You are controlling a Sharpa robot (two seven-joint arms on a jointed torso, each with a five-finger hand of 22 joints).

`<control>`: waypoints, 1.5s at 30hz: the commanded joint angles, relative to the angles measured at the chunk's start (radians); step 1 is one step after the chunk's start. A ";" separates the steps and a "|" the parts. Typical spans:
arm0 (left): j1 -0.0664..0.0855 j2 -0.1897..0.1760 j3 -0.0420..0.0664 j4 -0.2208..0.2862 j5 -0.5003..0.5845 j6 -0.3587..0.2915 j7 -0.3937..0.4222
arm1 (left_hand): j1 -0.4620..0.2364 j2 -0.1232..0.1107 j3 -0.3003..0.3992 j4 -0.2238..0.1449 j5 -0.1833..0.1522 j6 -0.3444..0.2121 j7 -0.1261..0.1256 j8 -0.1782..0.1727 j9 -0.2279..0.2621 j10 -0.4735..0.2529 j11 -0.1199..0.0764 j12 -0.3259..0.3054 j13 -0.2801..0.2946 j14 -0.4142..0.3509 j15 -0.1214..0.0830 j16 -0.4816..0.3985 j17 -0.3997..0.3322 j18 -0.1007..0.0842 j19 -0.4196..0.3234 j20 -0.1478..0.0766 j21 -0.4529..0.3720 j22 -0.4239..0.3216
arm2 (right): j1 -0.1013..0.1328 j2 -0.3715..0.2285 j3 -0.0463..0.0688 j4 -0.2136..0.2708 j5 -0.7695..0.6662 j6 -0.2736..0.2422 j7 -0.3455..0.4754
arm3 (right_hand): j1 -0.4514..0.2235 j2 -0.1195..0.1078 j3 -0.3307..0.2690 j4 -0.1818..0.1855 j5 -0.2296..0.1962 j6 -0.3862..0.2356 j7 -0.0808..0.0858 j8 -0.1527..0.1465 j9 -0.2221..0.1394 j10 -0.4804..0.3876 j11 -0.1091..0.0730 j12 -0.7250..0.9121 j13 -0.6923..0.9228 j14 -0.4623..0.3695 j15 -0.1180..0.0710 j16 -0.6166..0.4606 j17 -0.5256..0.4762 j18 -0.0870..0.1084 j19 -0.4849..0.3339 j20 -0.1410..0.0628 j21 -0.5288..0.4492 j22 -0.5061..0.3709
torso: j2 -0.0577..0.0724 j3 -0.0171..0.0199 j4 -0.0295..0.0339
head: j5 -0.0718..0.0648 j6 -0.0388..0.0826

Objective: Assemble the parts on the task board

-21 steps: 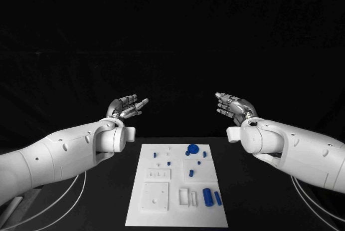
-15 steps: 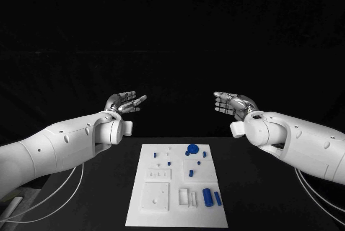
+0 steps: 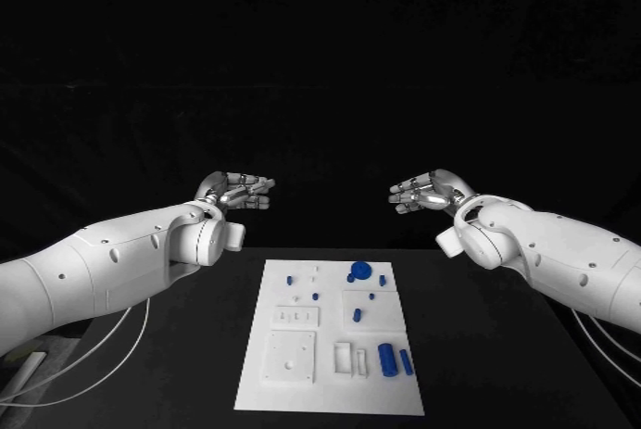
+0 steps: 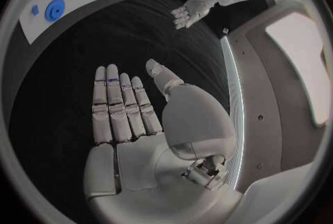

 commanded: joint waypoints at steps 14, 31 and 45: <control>0.001 -0.093 0.000 0.211 -0.060 0.071 0.017 | -0.012 0.020 -0.005 -0.065 0.006 0.024 -0.013 0.007 0.001 0.091 -0.035 0.004 0.002 0.053 -0.048 0.121 0.110 -0.047 -0.035 -0.063 0.206 0.138 | -0.046 0.046 0.001 0.023 -0.871 -0.064 -0.120 | -0.017 -0.113 0.192 -0.035 -0.024 0.141 -0.037 0.002 0.004 0.151 -0.063 0.008 0.004 0.294 -0.125 0.608 0.479 0.016 0.455 -0.178 0.356 0.231 | 0.080 -0.0076 0.0452 | -0.028 0.000; 0.003 -0.137 0.005 0.338 -0.065 0.069 0.015 | -0.027 0.012 -0.009 -0.084 0.006 0.032 -0.008 0.007 0.001 0.000 -0.009 0.004 0.002 0.029 -0.034 0.128 0.110 -0.042 -0.072 -0.051 0.233 0.158 | -0.101 0.118 0.001 -0.023 -1.115 -0.127 -0.229 | 0.000 -0.182 0.296 -0.005 -0.132 0.148 -0.044 0.002 0.005 0.127 -0.057 0.008 0.004 0.279 -0.114 0.684 0.486 0.032 0.430 -0.167 0.428 0.346 | 0.159 -0.0174 0.0764 | -0.048 0.019; 0.004 -0.139 0.006 0.360 -0.066 0.072 0.014 | -0.031 0.017 -0.016 -0.090 0.007 0.032 -0.008 0.007 0.001 -0.004 -0.008 0.004 0.002 0.029 -0.033 0.124 0.104 -0.040 -0.073 -0.049 0.232 0.155 | -0.119 0.141 -0.001 -0.052 -1.153 -0.136 -0.243 | 0.012 -0.200 0.318 -0.003 -0.141 0.134 -0.037 0.002 0.003 0.112 -0.052 0.008 0.004 0.274 -0.112 0.699 0.474 0.038 0.424 -0.164 0.422 0.406 | 0.184 -0.0226 0.0881 | -0.054 0.017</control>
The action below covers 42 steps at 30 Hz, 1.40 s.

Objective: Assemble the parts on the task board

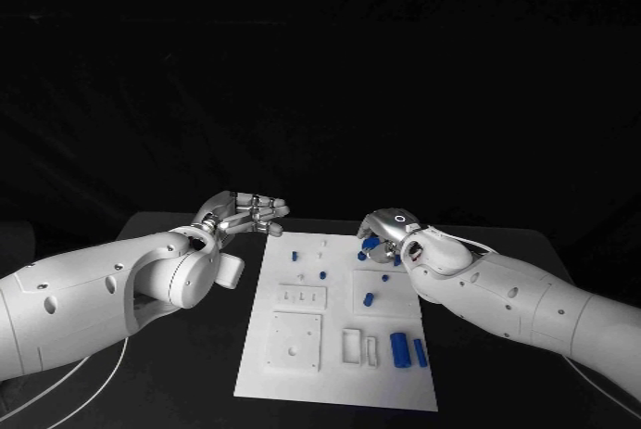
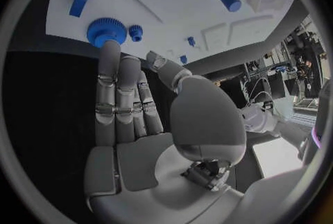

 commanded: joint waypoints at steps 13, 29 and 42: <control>0.003 0.003 0.002 -0.002 -0.005 0.014 0.009 | -0.010 0.005 -0.004 -0.009 0.002 -0.002 0.009 0.003 0.001 -0.010 -0.001 0.004 0.001 -0.002 0.004 -0.007 -0.005 -0.002 -0.004 0.003 -0.003 -0.004 | -0.004 0.012 -0.005 -0.021 -0.057 0.001 -0.014 | 0.003 -0.012 0.013 -0.006 -0.007 -0.013 0.006 0.002 0.000 -0.005 0.001 0.004 0.001 -0.007 0.001 0.012 -0.005 0.019 -0.006 0.001 -0.022 0.049 | 0.023 -0.0033 0.0131 | -0.005 0.007; 0.008 0.003 0.002 -0.004 -0.006 0.018 0.005 | -0.012 0.006 -0.007 -0.010 0.002 -0.004 0.009 0.003 0.001 -0.011 -0.001 0.004 0.001 -0.002 0.004 -0.007 -0.006 -0.002 -0.004 0.004 -0.004 -0.006 | -0.008 0.018 -0.013 -0.036 -0.059 0.028 -0.006 | -0.001 -0.004 0.033 -0.005 -0.009 0.003 0.004 0.002 0.000 0.014 -0.004 0.004 0.001 -0.007 -0.001 0.018 -0.003 0.007 0.003 -0.002 -0.022 0.085 | 0.036 -0.0080 0.0121 | 0.000 0.008; 0.009 0.007 0.002 -0.014 -0.007 0.021 0.003 | -0.012 0.006 -0.007 -0.010 0.002 -0.004 0.009 0.003 0.001 -0.011 -0.001 0.004 0.001 -0.002 0.004 -0.007 -0.006 -0.002 -0.004 0.004 -0.004 -0.006 | -0.012 0.016 -0.016 -0.037 -0.062 0.047 -0.007 | -0.003 0.008 0.057 -0.006 -0.004 0.027 0.002 0.002 0.001 0.041 -0.011 0.004 0.001 -0.009 -0.007 0.027 0.004 -0.007 -0.001 -0.010 -0.008 0.144 | 0.040 -0.0112 0.0116 | -0.001 0.004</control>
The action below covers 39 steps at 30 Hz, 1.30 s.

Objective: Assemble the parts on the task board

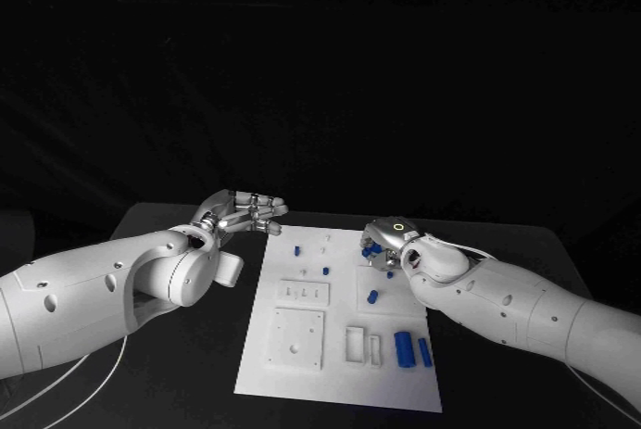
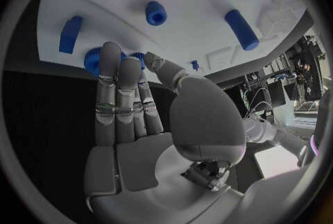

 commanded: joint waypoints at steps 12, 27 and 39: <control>0.002 0.004 0.001 -0.007 -0.005 0.020 0.004 | -0.011 0.007 -0.004 -0.003 0.002 0.000 0.006 0.003 0.001 -0.006 0.000 0.004 0.001 -0.002 0.004 -0.003 -0.003 -0.002 0.000 0.001 -0.005 -0.005 | -0.001 0.001 -0.001 0.004 -0.024 0.033 -0.001 | -0.006 0.029 0.030 -0.001 0.001 0.030 -0.004 0.002 0.002 0.036 -0.008 0.004 0.002 -0.009 -0.010 0.016 0.004 -0.022 -0.008 -0.013 0.027 0.079 | 0.005 -0.0045 0.0033 | -0.005 0.001; 0.002 0.004 0.001 -0.012 -0.005 0.021 0.002 | -0.011 0.007 -0.004 -0.003 0.002 0.000 0.006 0.003 0.001 -0.006 0.000 0.004 0.001 -0.002 0.004 -0.003 -0.003 -0.002 0.000 0.001 -0.005 -0.005 | -0.001 -0.001 -0.002 0.012 -0.038 0.006 -0.015 | 0.021 0.088 0.049 -0.023 -0.031 0.108 -0.024 0.004 0.019 0.134 -0.037 0.005 0.005 -0.013 -0.032 0.028 0.012 -0.030 -0.023 -0.035 0.060 0.162 | 0.006 -0.0072 0.0056 | -0.007 -0.001; 0.003 0.006 0.001 -0.024 -0.006 0.019 0.003 | -0.007 0.009 -0.005 -0.006 0.001 0.001 0.005 0.003 0.001 -0.007 0.000 0.004 0.001 -0.002 0.004 -0.003 -0.003 -0.002 0.000 0.001 -0.005 -0.007 | 0.018 -0.007 0.000 0.075 -0.059 -0.080 -0.071 | 0.019 0.084 0.058 -0.025 -0.039 0.123 -0.029 0.003 0.031 0.151 -0.042 0.006 0.005 -0.010 -0.035 0.030 0.011 -0.034 -0.026 -0.039 0.053 0.229 | 0.008 -0.0096 0.0075 | -0.003 0.010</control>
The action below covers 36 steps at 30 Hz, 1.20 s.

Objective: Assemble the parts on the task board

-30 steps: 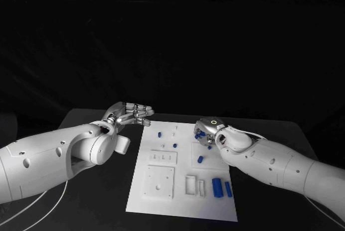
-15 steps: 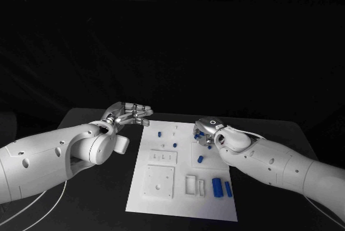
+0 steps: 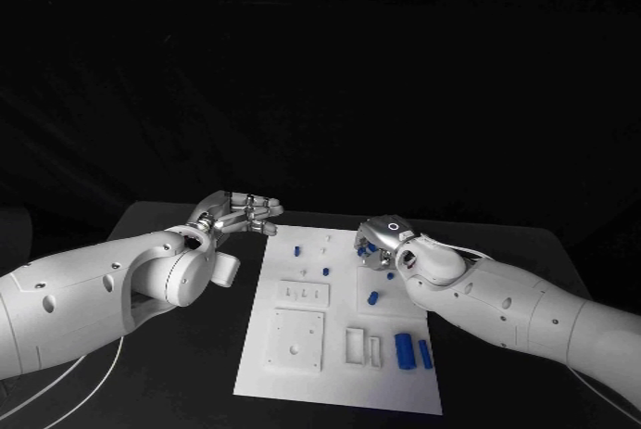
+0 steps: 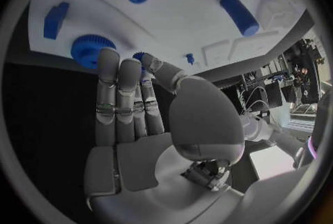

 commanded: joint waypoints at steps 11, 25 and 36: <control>0.004 0.014 0.001 -0.007 -0.007 0.014 0.006 | -0.002 0.005 -0.002 -0.004 0.001 0.001 0.005 0.003 0.001 -0.008 0.000 0.004 0.001 -0.003 0.004 -0.003 -0.001 -0.002 0.000 0.001 -0.004 -0.001 | 0.032 0.058 0.005 -0.012 -0.047 -0.093 -0.085 | 0.003 0.003 0.014 0.000 -0.001 0.010 -0.003 0.003 0.001 0.027 -0.021 0.002 0.004 -0.002 -0.006 0.007 -0.001 0.004 0.013 -0.004 -0.036 0.052 | 0.005 -0.0066 0.0143 | -0.004 0.008; 0.017 0.023 0.002 0.005 -0.011 0.016 0.005 | -0.003 0.004 -0.003 -0.005 0.001 -0.001 0.007 0.003 0.001 -0.007 0.001 0.004 0.001 -0.002 0.004 -0.003 -0.001 -0.002 0.000 0.001 -0.003 -0.001 | 0.048 0.146 0.006 -0.103 -0.046 -0.138 -0.086 | 0.002 0.000 0.018 -0.001 -0.001 0.012 -0.004 0.003 0.002 0.028 -0.021 0.002 0.004 -0.002 -0.007 0.008 -0.003 0.004 0.018 -0.004 -0.053 0.078 | 0.021 -0.0183 0.0333 | -0.010 0.014; 0.024 0.032 0.002 0.006 -0.014 0.016 0.004 | -0.003 0.005 -0.003 -0.006 0.001 0.000 0.007 0.003 0.001 -0.008 0.001 0.004 0.001 -0.002 0.004 -0.003 -0.001 -0.002 -0.001 0.001 -0.003 -0.002 | 0.052 0.170 0.006 -0.142 -0.036 -0.128 -0.069 | 0.001 0.000 0.018 -0.001 0.001 0.012 -0.004 0.003 0.001 0.028 -0.021 0.002 0.003 -0.002 -0.007 0.009 -0.004 0.004 0.024 -0.004 -0.073 0.107 | 0.029 -0.0253 0.0384 | -0.020 0.021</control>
